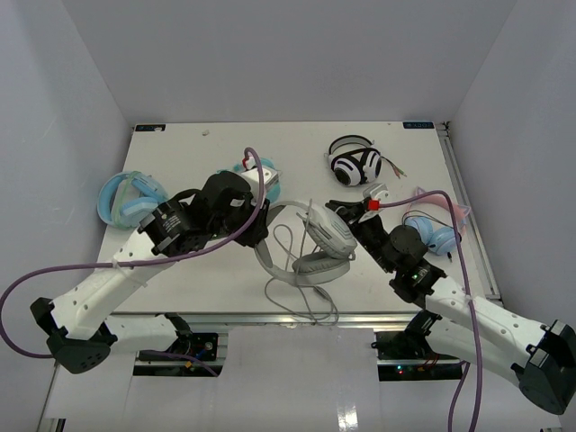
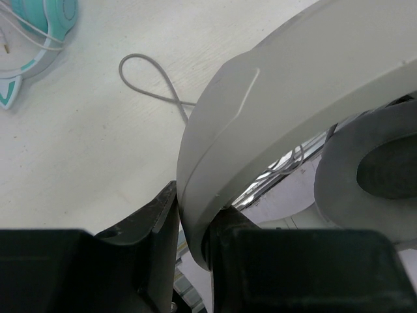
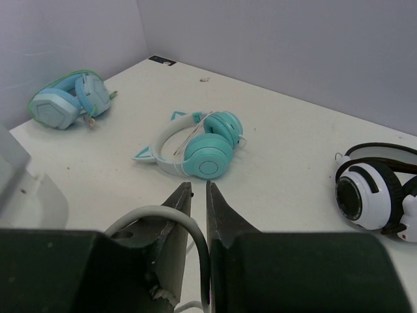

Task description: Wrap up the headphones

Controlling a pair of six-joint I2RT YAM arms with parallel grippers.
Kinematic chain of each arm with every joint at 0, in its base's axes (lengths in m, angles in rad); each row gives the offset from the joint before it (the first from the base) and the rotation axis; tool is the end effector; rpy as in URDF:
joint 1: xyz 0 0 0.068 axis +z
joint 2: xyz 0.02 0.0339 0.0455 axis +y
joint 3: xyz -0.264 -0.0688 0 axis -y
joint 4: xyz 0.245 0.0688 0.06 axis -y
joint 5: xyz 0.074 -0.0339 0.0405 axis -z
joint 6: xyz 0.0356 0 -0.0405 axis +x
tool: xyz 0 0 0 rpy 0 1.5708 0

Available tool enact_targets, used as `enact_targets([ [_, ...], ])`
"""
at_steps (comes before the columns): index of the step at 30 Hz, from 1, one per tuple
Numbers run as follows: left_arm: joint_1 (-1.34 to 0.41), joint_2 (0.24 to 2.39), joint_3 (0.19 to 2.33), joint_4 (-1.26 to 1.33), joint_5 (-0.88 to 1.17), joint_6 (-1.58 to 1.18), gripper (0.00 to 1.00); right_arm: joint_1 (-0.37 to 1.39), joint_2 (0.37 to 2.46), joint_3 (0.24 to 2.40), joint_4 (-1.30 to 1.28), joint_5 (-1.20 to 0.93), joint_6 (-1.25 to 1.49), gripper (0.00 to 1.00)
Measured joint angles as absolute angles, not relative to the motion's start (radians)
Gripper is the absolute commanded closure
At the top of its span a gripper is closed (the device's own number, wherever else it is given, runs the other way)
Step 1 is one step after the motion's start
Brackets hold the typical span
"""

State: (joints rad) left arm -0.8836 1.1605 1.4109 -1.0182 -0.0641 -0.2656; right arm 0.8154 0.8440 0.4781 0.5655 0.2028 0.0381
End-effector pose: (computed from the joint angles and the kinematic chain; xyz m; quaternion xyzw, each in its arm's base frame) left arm 0.1388 -0.1655 0.3984 0.2678 0.8802 -0.1875 0.3439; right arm 0.1434 0.1418 0.3007 -0.1662 0.6126 0.2604 0.7275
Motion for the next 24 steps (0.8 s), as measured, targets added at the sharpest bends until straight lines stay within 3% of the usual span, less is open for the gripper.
enact_targets([
  [19, -0.884, 1.227, 1.367, -1.025, -0.108, -0.207, 1.00, 0.813, 0.910, 0.593, 0.512, 0.260, -0.053, 0.74],
  [24, -0.884, 1.253, 1.367, -1.048, -0.176, -0.209, 1.00, 0.812, 0.909, 0.630, 0.484, 0.260, -0.065, 0.82],
])
